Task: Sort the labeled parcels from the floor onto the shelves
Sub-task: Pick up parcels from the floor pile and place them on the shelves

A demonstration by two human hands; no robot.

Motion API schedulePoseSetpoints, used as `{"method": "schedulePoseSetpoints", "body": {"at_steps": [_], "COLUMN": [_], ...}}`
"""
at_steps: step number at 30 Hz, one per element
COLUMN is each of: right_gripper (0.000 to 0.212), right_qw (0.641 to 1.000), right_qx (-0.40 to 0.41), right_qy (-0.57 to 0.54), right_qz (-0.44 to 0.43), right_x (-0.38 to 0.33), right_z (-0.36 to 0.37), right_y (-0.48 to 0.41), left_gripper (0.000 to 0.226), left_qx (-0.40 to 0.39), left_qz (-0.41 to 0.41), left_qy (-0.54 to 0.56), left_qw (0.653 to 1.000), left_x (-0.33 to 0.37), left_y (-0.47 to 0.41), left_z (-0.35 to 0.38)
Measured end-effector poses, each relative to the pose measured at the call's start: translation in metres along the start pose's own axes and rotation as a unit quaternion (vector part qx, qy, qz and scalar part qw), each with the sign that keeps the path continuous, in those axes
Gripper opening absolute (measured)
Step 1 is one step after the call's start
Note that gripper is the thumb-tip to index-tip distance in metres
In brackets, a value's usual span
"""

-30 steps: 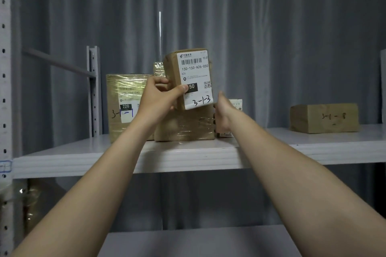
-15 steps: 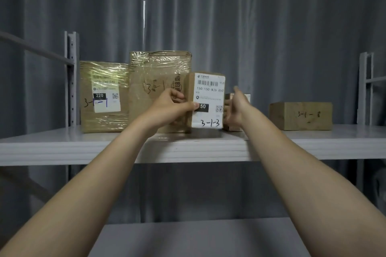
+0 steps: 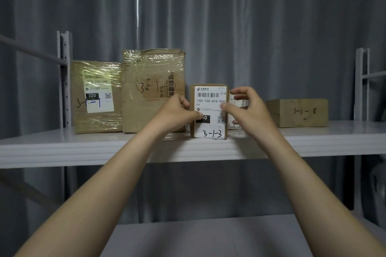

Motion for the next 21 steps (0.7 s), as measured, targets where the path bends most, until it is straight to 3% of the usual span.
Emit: {"method": "schedulePoseSetpoints", "body": {"at_steps": [2, 5, 7, 9, 11, 15, 21], "right_gripper": [0.051, 0.058, 0.052, 0.031, 0.013, 0.015, 0.015], "right_qw": [0.999, 0.998, 0.992, 0.983, 0.985, 0.970, 0.938], "right_qx": [-0.035, -0.023, 0.023, 0.057, 0.019, -0.103, -0.172], "right_qy": [0.007, 0.058, 0.106, 0.109, 0.103, 0.199, 0.298], "right_qz": [0.021, 0.007, -0.060, -0.136, -0.138, -0.095, -0.038], "right_x": [0.006, 0.011, 0.005, -0.003, -0.004, 0.000, 0.004], "right_z": [0.009, 0.015, 0.013, 0.010, 0.015, 0.044, 0.079], "right_y": [-0.001, 0.001, 0.006, 0.014, 0.015, 0.004, -0.019], "left_gripper": [0.042, 0.039, 0.038, 0.037, 0.035, 0.025, 0.021], "left_qx": [0.012, 0.022, 0.020, 0.015, 0.014, 0.017, 0.008], "left_qz": [0.009, 0.015, 0.012, 0.009, 0.006, -0.006, -0.030], "left_qy": [-0.009, -0.019, -0.011, -0.007, 0.008, 0.016, 0.014], "left_qw": [1.000, 0.999, 1.000, 1.000, 1.000, 1.000, 0.999], "left_x": [0.001, 0.002, 0.000, -0.004, -0.009, -0.016, -0.024], "left_y": [0.000, 0.002, 0.003, 0.005, 0.007, 0.008, 0.013], "left_z": [0.003, 0.006, 0.004, 0.001, -0.004, -0.013, -0.025]}}
Point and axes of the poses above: each hand's wrist, its own y-axis away from the middle knuckle, its own z-axis out of the palm, x = y × z, the point moved 6 cm from there along -y, towards the middle knuckle, and after that the axes turned 1 degree about -z, right-handed, at the moved point
